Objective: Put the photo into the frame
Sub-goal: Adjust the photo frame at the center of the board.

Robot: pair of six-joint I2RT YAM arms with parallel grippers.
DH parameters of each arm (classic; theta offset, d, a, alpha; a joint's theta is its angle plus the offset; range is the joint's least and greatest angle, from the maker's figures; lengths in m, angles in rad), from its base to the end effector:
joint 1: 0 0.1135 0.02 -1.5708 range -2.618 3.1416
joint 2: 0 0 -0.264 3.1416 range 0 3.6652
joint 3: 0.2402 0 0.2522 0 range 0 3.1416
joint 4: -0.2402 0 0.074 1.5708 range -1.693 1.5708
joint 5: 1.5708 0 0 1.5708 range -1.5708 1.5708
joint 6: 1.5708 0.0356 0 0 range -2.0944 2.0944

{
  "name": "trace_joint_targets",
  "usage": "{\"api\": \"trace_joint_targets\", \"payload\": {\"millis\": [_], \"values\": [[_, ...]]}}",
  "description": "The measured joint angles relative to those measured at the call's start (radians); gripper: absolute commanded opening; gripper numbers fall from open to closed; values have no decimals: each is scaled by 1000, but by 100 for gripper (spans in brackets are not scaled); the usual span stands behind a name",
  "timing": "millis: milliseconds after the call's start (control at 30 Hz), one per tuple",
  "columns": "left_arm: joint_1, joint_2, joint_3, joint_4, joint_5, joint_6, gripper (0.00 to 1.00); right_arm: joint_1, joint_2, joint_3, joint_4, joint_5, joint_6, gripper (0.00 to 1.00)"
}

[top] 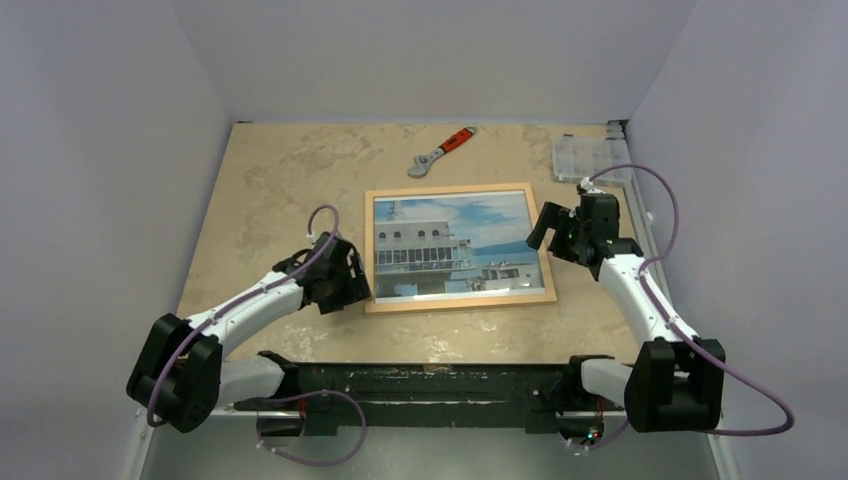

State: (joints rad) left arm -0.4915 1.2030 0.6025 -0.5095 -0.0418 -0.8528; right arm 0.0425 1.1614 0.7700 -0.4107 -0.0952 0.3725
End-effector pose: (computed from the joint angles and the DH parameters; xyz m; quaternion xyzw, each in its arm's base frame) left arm 0.1857 -0.0977 0.1728 -0.1796 0.9567 -0.1262 0.1913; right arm 0.2400 0.0136 0.2390 0.1345 0.9163 0.1203 0.3574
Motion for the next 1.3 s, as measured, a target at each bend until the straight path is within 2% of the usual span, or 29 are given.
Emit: {"api": "trace_joint_targets", "payload": {"millis": [133, 400, 700, 1067, 1200, 1300], "values": [[0, 23, -4, 32, 12, -10, 69, -37, 69, -11, 49, -11, 13, 98], [0, 94, 39, 77, 16, -8, 69, -43, 250, -67, 136, -165, 20, 98], [0, 166, 88, 111, 28, 11, 68, -50, 149, -185, 225, -285, 29, 98], [0, 178, 104, 93, -6, 34, 70, -50, 20, -271, 188, -317, 69, 99], [0, 143, 94, 64, -17, 34, 73, -48, -11, -270, 127, -321, 82, 99], [0, 29, 65, 29, -19, 34, 80, -48, -56, -255, 71, -320, 84, 99]]}}
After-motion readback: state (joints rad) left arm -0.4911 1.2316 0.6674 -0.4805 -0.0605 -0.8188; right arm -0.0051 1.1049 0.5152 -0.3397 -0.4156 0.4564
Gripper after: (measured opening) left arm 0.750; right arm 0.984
